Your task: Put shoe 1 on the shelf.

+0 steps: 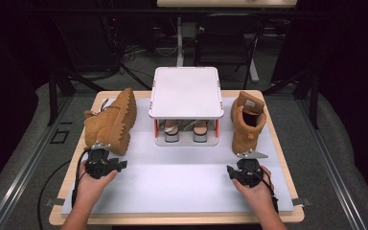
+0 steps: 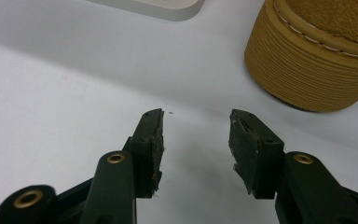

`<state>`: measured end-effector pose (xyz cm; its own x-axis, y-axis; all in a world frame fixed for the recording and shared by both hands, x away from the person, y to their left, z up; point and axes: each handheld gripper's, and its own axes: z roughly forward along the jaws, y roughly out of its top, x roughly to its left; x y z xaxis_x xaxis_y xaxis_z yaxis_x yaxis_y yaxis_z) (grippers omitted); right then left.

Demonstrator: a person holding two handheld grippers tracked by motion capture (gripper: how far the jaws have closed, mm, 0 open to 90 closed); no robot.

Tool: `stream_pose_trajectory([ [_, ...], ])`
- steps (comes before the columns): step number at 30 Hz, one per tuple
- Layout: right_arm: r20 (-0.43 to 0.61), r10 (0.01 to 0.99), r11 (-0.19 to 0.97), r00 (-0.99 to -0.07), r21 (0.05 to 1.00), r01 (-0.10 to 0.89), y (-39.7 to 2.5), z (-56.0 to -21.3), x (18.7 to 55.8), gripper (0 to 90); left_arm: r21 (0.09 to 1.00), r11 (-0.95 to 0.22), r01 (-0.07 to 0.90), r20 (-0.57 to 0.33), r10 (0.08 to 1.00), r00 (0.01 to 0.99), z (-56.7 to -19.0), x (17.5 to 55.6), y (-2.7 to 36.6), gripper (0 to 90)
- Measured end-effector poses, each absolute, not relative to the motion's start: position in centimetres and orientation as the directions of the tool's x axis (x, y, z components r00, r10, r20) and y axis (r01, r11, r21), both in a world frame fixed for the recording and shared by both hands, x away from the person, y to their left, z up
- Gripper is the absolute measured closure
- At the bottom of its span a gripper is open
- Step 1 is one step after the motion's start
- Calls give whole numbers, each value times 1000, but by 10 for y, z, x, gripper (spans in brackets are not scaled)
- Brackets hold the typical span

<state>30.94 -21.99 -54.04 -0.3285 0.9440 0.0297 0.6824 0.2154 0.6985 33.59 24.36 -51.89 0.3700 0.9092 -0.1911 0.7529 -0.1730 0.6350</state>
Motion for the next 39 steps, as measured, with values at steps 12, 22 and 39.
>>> stream_pose_trajectory([
  [12, 38, 943, 211, -330, 698, 685, -221, -541, 310, 538, 653, -117, 748, -208, 922, 327, -502, 336, 268, 562],
  [22, 48, 942, 206, -332, 700, 684, -221, -541, 310, 533, 657, -97, 748, -191, 938, 290, -487, 342, 288, 547],
  [39, 59, 941, 201, -333, 694, 691, -221, -543, 311, 529, 619, -38, 784, -207, 956, 210, -461, 392, 327, 446],
])
